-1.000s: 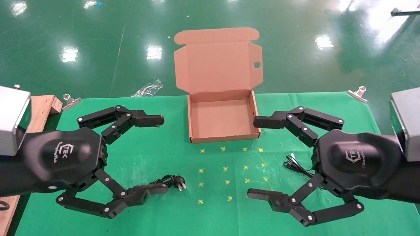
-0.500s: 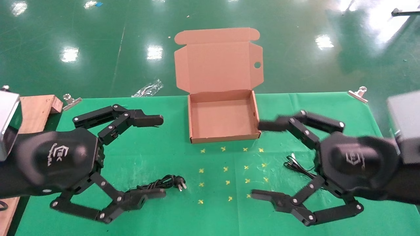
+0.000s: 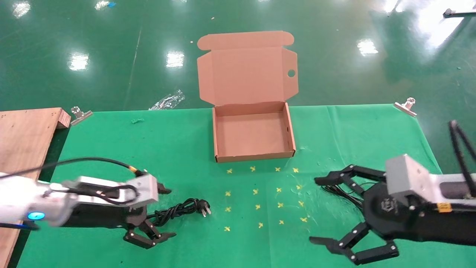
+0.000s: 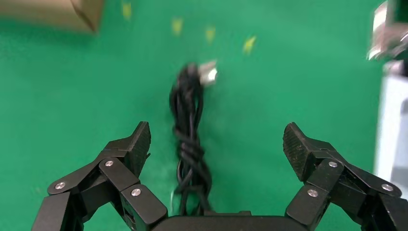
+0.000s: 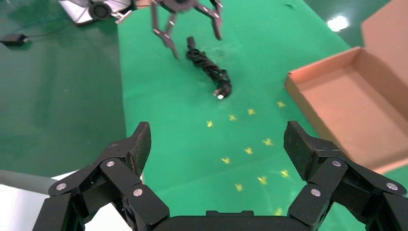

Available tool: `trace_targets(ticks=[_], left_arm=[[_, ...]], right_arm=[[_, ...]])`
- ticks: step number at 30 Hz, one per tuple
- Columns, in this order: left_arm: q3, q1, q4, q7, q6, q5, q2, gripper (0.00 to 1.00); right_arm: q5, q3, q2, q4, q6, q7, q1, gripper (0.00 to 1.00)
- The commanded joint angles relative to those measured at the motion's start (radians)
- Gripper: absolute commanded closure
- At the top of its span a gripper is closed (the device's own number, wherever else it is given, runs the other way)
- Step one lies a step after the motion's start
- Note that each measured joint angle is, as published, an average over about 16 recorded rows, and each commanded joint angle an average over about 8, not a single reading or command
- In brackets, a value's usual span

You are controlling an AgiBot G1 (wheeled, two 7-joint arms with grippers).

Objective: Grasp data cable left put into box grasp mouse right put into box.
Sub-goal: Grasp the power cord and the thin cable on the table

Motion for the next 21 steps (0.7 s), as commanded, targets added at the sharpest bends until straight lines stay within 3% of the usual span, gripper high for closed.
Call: trace_targets(ticks=[1,21], left_arm=[[0.032,-0.005,0.002,-0.056,-0.023,0.084,0.032,0.0],[0.11,0.021,0.0,-0.208,-0.106,0.323,0.132,0.0]], right_arm=[[0.001,-0.003,-0.008,-0.007,0.003,-0.008,-0.01,0.0],[-0.013,-0.007,0.025,0.034,0.043,0.011,-0.077,0.0]])
